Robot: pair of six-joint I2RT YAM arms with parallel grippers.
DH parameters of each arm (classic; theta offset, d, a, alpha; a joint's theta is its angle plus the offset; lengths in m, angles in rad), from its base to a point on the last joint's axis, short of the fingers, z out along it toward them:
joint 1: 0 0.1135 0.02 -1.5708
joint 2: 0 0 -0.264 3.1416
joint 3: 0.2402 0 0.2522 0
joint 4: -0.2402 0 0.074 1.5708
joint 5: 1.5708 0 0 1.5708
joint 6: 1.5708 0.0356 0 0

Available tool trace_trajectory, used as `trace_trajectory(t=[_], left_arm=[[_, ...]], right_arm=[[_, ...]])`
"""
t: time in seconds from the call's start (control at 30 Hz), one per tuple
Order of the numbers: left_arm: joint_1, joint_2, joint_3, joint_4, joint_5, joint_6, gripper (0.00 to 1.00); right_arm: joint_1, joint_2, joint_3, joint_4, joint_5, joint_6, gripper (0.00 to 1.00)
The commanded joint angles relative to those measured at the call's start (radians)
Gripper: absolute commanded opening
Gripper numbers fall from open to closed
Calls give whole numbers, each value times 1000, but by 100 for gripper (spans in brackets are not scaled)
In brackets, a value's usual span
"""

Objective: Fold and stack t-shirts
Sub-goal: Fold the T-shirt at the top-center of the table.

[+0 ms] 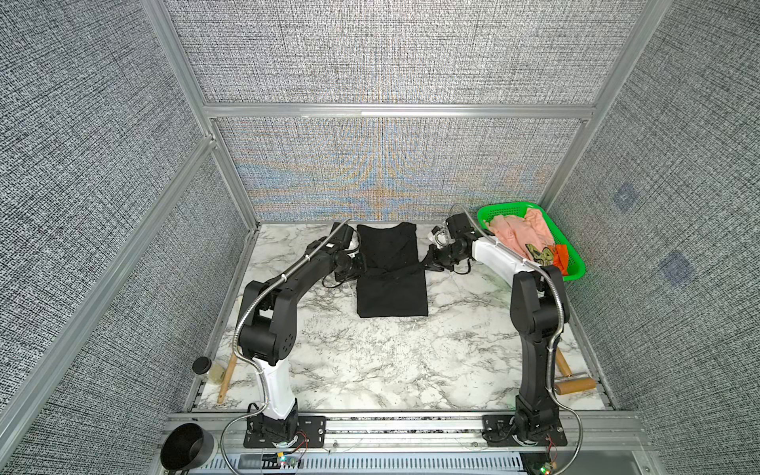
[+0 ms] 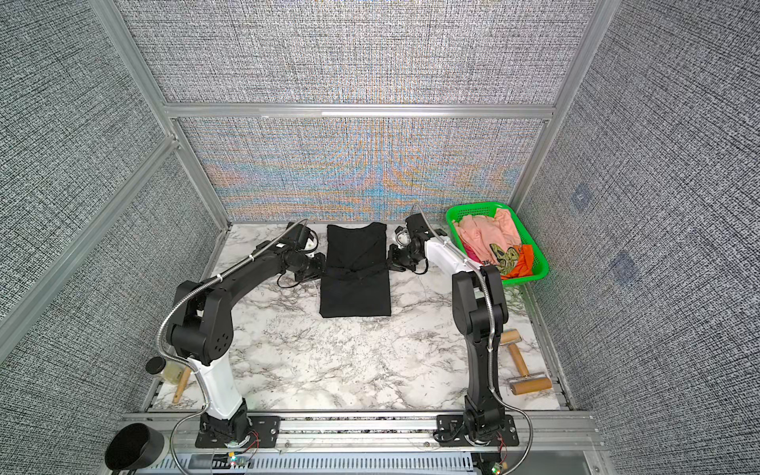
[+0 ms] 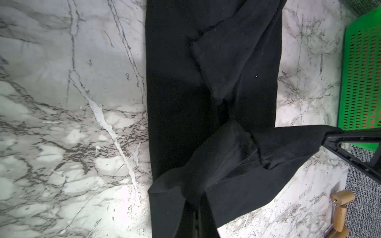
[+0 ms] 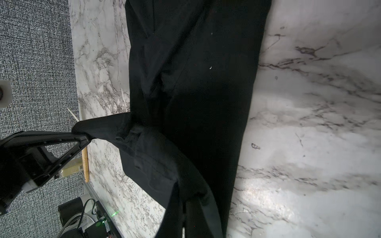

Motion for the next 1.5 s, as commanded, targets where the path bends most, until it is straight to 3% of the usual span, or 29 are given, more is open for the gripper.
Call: trace_trajectory(t=[0.0,0.47,0.53,0.9,1.13,1.27,1.37,1.47], left_arm=[[3,-3,-1,-12,-4,-4,0],[13,139,83,-27,19,19,0],[19,142,91,-29,16,16,1],[51,194,178,4,60,-30,41],[94,188,285,25,80,-54,47],[96,176,327,8,92,-23,51],[95,129,281,30,104,-16,51],[93,27,149,68,97,-29,52]], right_arm=[[0,-4,15,-8,-6,-10,0],[-3,103,87,-46,-6,-22,0],[-3,109,98,-47,1,-13,6],[-21,203,203,-30,-36,127,36],[-30,216,243,74,-78,241,42],[-37,199,254,79,-75,241,44],[-37,156,210,63,-53,198,45],[-37,69,106,51,0,129,45]])
